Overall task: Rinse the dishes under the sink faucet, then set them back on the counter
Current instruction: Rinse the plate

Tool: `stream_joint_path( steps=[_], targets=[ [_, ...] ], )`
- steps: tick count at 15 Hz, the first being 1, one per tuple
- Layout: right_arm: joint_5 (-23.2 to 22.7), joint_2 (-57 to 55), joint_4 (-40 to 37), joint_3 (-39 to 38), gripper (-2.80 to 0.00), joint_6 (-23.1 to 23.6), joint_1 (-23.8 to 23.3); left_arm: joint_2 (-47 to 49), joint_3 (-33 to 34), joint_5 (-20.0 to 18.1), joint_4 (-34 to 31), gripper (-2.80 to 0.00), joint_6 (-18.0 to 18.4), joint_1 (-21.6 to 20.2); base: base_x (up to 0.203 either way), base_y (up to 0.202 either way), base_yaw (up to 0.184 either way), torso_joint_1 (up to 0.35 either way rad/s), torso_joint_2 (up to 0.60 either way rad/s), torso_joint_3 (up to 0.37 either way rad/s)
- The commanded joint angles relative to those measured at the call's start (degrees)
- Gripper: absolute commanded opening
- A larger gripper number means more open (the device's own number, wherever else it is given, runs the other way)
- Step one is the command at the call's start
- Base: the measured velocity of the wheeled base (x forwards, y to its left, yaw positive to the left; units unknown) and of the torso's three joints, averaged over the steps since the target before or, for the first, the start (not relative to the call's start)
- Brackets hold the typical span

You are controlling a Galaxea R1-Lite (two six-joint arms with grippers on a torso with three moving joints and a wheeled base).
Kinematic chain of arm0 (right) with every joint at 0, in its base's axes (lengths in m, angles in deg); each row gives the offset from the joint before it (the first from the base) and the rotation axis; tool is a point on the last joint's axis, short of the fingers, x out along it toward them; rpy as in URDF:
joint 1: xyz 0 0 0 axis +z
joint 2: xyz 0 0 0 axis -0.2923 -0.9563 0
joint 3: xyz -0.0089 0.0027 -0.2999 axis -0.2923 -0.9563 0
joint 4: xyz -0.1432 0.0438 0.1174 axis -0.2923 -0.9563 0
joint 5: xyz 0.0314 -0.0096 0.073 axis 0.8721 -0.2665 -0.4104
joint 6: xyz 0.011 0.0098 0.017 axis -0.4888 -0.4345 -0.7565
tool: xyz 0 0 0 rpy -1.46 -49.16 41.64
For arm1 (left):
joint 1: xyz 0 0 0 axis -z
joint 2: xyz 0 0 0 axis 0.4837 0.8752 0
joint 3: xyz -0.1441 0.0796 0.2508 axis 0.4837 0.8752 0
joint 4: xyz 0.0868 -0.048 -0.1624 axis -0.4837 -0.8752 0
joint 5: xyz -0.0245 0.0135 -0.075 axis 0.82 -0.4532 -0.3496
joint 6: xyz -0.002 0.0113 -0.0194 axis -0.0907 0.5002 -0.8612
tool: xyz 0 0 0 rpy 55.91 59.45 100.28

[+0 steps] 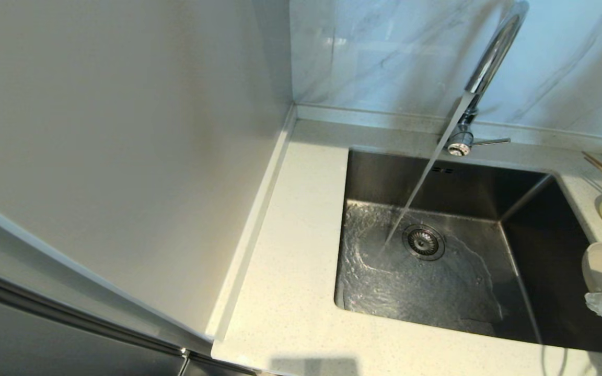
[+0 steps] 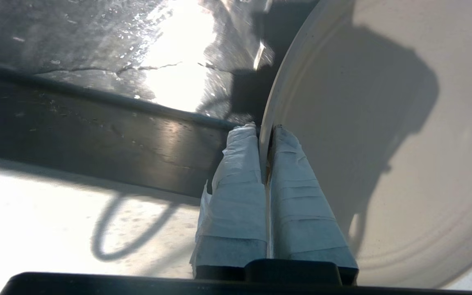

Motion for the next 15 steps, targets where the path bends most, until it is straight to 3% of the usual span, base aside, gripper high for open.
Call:
stream_joint_path(
  steps=[1, 3, 7, 11, 15],
  targets=[
    [-0.18, 2.12, -0.02, -0.2, -2.8, 0.17, 2.3, 0.01, 0.0, 0.0, 0.0, -2.8, 0.01, 0.0, 0.0, 0.0, 0.0, 0.0, 0.0, 0.0],
    [-1.15, 3.56, 0.05, -0.72, -2.8, 2.85, 4.64, 0.0, 0.0, 0.0, 0.0, -2.8, -0.01, 0.0, 0.0, 0.0, 0.0, 0.0, 0.0, 0.0],
    [-9.25, 4.54, 3.66, -0.81, -2.8, 7.58, 10.69, 0.0, 0.0, 0.0, 0.0, -2.8, -0.06, 0.0, 0.0, 0.0, 0.0, 0.0, 0.0, 0.0],
    [-11.28, 2.11, 13.46, -0.11, -2.8, 10.64, 19.42, 0.0, 0.0, 0.0, 0.0, -2.8, 0.02, 0.0, 0.0, 0.0, 0.0, 0.0, 0.0, 0.0],
    [-14.33, -0.15, 15.0, 0.59, -2.8, 15.54, 25.3, 0.0, 0.0, 0.0, 0.0, -2.8, -0.06, 0.0, 0.0, 0.0, 0.0, 0.0, 0.0, 0.0]
  ],
)
